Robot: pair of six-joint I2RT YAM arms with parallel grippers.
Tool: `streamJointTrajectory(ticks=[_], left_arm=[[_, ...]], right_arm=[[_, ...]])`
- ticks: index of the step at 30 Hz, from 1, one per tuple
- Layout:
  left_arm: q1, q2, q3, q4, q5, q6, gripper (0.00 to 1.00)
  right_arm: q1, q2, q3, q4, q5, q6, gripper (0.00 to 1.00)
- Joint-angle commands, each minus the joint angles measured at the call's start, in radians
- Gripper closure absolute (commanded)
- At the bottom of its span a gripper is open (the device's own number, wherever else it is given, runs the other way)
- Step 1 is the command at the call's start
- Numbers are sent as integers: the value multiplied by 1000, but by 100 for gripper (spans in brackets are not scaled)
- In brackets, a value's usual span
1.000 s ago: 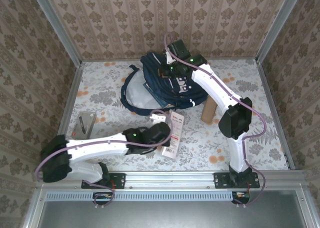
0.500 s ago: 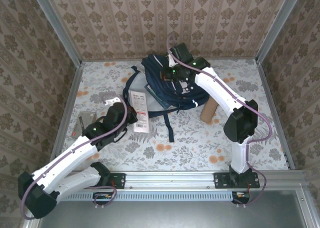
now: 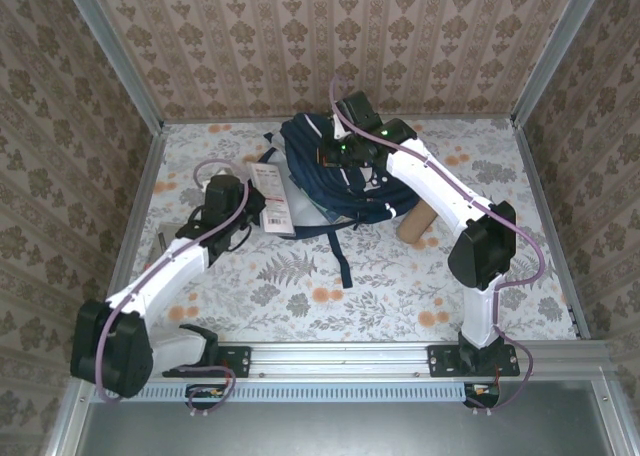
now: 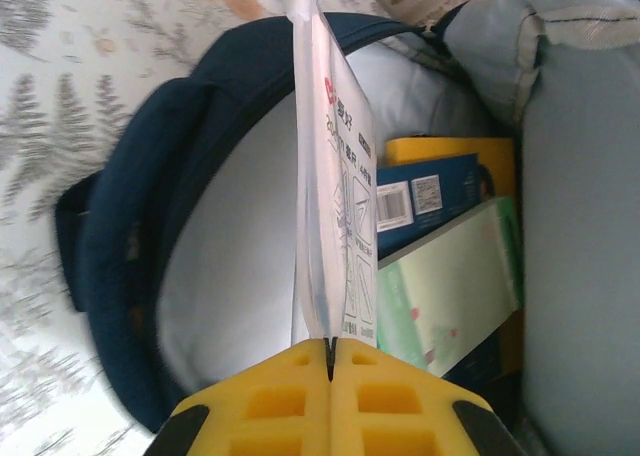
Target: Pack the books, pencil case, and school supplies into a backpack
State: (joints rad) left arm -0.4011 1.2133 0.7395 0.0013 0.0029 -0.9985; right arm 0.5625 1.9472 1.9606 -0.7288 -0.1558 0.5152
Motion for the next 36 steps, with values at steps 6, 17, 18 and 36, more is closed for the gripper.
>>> streamJointTrajectory(ticks=[6, 17, 18, 36], left_arm=[[17, 185, 109, 171, 71, -2, 100], [23, 289, 100, 144, -119, -63, 100], [23, 297, 98, 165, -129, -68, 100], [-84, 442, 213, 125, -141, -1, 75]], right_arm=[[19, -58, 50, 48, -8, 59, 100], [36, -58, 43, 49, -7, 70, 100], [39, -58, 44, 48, -7, 69, 100], [50, -69, 8, 50, -8, 67, 100]])
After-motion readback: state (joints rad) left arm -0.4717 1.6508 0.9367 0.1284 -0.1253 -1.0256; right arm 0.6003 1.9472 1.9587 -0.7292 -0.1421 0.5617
